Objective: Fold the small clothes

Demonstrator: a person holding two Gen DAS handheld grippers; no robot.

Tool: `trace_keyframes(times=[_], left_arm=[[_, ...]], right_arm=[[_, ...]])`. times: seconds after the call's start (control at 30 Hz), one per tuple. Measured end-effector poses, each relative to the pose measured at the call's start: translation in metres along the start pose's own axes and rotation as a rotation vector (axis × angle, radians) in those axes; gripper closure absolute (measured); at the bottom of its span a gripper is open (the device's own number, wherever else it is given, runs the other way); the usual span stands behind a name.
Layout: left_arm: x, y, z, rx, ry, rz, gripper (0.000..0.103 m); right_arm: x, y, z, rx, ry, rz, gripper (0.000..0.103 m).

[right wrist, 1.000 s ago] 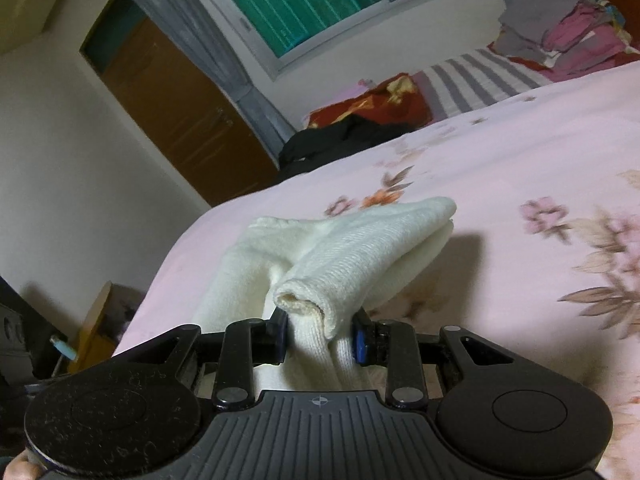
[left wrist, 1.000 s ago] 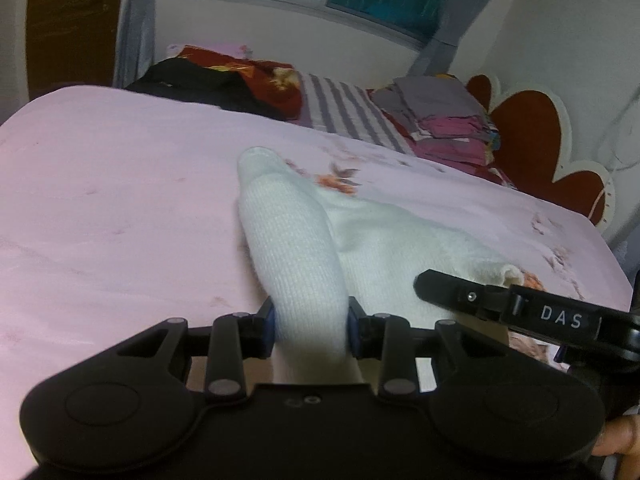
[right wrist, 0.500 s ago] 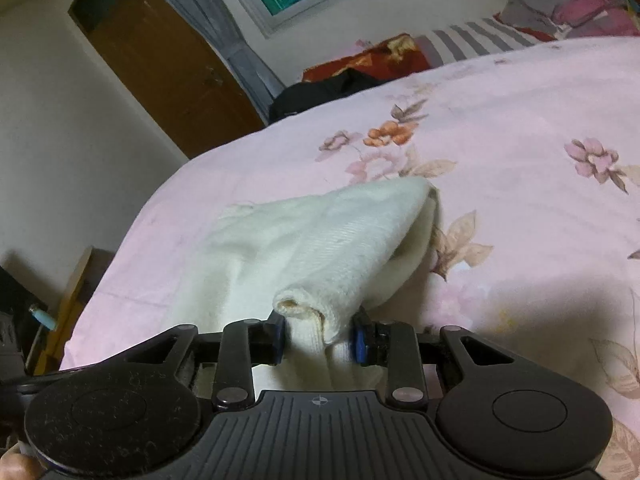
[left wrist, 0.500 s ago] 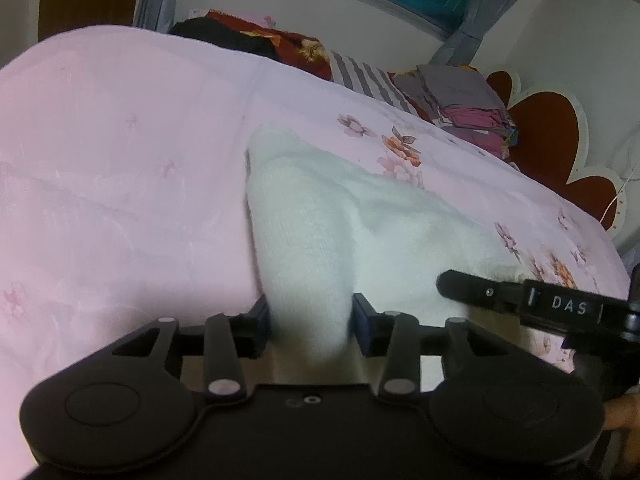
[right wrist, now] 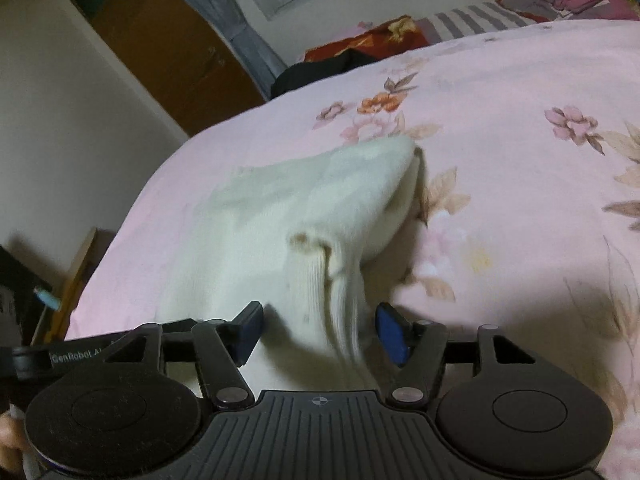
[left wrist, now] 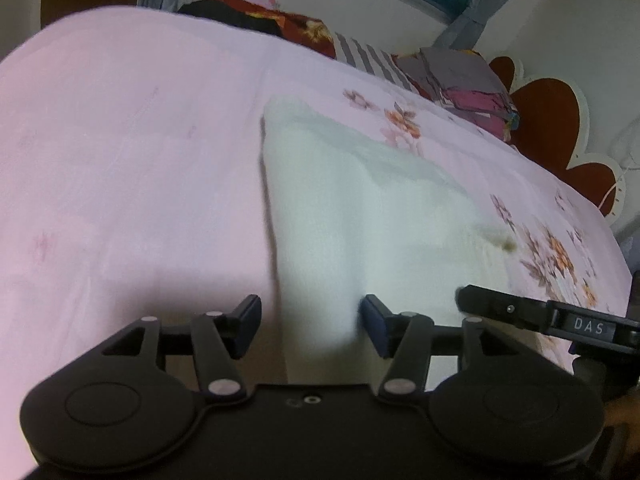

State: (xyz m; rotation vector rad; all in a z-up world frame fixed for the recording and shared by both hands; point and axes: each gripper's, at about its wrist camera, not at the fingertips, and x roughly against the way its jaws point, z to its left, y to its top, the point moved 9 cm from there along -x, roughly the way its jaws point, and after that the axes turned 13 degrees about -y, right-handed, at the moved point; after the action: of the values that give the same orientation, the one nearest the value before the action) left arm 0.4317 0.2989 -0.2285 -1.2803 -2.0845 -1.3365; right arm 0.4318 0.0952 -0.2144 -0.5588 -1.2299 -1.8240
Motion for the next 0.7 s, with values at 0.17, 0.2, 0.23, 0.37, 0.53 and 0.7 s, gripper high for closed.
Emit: trace_keyframes(times=[0.17, 0.2, 0.23, 0.37, 0.53, 0.7], left_arm=[[0.006, -0.023, 0.0, 0.031, -0.036, 0.029, 0.056], [0.007, -0.027, 0.0, 0.042, -0.041, 0.027, 0.058], [0.008, -0.03, 0.0, 0.055, -0.046, 0.025, 0.061], [0.01, -0.038, -0.007, 0.069, -0.063, 0.026, 0.079], [0.025, -0.029, -0.014, 0.058, -0.128, 0.05, 0.086], [0.022, -0.039, 0.006, 0.072, -0.117, 0.096, 0.085]], right_arm=[[0.009, -0.027, -0.004, 0.035, 0.008, 0.054, 0.042], [0.01, -0.033, -0.004, 0.043, 0.01, 0.064, 0.042], [0.011, -0.038, -0.003, 0.054, 0.011, 0.068, 0.049], [0.016, -0.049, -0.003, 0.045, 0.012, 0.113, 0.082], [0.028, -0.05, 0.001, -0.014, 0.087, 0.191, 0.088], [0.037, -0.046, -0.01, -0.12, 0.165, 0.259, 0.088]])
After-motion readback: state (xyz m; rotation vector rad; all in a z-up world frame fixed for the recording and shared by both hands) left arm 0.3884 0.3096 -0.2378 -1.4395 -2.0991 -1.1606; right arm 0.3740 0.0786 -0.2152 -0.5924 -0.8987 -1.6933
